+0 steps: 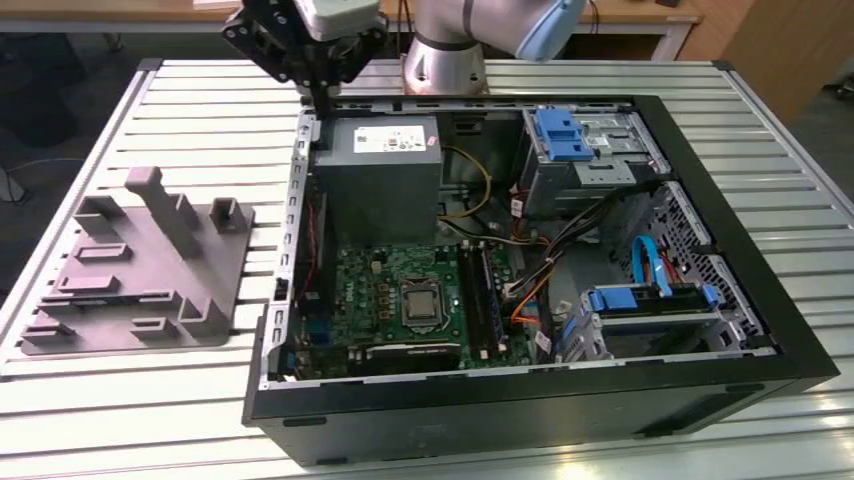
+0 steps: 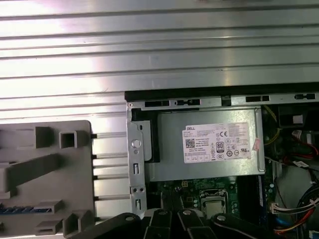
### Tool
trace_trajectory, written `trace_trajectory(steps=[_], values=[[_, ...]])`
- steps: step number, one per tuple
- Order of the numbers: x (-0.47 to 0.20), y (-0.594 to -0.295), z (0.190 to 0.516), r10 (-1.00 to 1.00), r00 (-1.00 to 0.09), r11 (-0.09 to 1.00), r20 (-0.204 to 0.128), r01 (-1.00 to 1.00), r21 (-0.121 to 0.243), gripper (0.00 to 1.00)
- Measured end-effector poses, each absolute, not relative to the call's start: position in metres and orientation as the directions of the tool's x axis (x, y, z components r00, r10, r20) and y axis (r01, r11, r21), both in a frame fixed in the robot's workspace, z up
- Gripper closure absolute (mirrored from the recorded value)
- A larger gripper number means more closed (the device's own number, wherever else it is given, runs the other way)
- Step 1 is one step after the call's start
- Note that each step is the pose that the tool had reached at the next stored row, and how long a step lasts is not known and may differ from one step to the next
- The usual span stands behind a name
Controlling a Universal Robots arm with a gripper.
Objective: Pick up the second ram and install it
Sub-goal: 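Reach for the second ram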
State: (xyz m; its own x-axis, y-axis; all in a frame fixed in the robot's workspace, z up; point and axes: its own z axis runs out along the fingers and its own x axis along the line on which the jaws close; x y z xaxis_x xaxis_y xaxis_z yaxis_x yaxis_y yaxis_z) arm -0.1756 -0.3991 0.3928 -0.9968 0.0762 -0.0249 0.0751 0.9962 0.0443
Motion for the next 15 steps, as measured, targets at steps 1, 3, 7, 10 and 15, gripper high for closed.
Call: trace_trajectory(steps=[1, 3, 7, 10, 15], values=[[-0.180, -0.399, 0.393, 0.076, -0.997, 0.996, -0.025, 0.075, 0.044, 0.90], [-0.189, -0.399, 0.392, 0.076, -0.997, 0.996, -0.025, 0.075, 0.044, 0.90], [-0.202, -0.399, 0.392, 0.076, -0.997, 0.996, -0.025, 0.075, 0.044, 0.90], [-0.209, -0.399, 0.391, 0.076, -0.997, 0.996, -0.025, 0.075, 0.044, 0.90], [-0.221, -0.399, 0.390, 0.076, -0.997, 0.996, -0.025, 0.075, 0.044, 0.90]])
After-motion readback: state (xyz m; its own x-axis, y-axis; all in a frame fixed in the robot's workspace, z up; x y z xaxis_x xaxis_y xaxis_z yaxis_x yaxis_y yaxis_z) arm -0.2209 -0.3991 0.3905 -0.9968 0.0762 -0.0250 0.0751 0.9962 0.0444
